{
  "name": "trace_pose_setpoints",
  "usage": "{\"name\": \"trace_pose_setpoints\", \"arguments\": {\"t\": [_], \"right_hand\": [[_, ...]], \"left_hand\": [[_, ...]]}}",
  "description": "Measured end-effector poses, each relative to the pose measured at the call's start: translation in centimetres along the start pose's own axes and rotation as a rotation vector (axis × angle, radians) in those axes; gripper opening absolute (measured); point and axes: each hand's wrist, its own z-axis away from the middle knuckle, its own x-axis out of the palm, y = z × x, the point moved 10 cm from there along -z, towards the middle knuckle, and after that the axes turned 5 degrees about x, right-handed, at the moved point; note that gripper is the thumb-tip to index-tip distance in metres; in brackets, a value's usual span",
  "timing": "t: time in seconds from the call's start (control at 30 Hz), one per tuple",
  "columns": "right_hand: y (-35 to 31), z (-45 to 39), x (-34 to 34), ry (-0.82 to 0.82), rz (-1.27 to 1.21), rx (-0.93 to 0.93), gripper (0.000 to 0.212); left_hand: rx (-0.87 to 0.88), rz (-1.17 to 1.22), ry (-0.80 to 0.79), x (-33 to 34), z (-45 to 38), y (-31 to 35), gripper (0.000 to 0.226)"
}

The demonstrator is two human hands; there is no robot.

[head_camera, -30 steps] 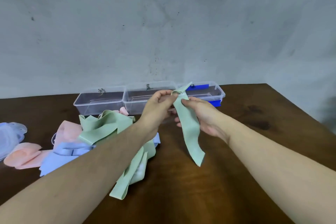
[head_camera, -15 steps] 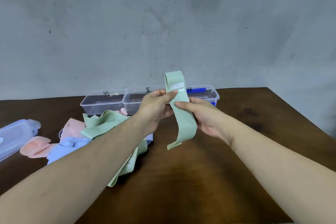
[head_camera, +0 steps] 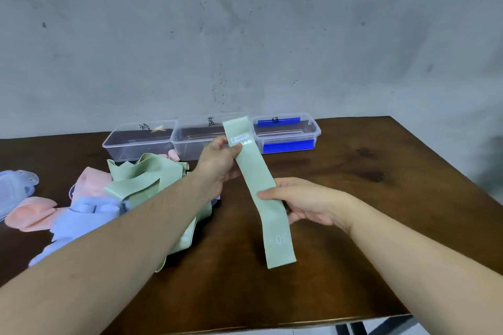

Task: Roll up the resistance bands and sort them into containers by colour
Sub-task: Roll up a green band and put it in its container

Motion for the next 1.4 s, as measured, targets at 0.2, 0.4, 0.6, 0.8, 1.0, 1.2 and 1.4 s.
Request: {"name": "trace_pose_setpoints", "arguments": {"t": [0.2, 0.4, 0.6, 0.8, 1.0, 1.2, 1.4], "right_hand": [[3.0, -1.0, 0.3, -0.026, 0.018, 0.131, 0.033], [3.9, -2.5, -0.7, 0.136, 0.307, 0.232, 0.04], [3.8, -2.2, -3.0, 0.365, 0.912, 0.404, 0.045], [4.1, -1.8, -3.7, 0.475, 0.905, 0.323, 0.05], [3.5, -1.5, -3.0, 0.517, 0.77, 0.023, 0.024], [3.5, -0.5, -2.0, 0.424, 0.78, -0.15, 0.005], [3.8, 2.0, -0.8, 0.338, 0.801, -0.391, 0.012]], "left_hand": [[0.015, -0.165, 0.018, -0.1, -2.6, -3.1, 0.015], [-0.076, -0.257, -0.126, 1.7, -5.5, -6.6, 0.008], [-0.09, -0.339, -0.218, 2.7, -7.5, -9.7, 0.028], [0.057, -0.518, -0.254, 2.6, -7.7, -9.9, 0.041], [0.215, -0.673, -0.238, 2.2, -5.1, -8.4, 0.04], [0.298, -0.717, -0.321, 2.2, 0.5, -8.2, 0.013], [0.306, -0.651, -0.402, 3.1, 8.1, -9.1, 0.022]]}}
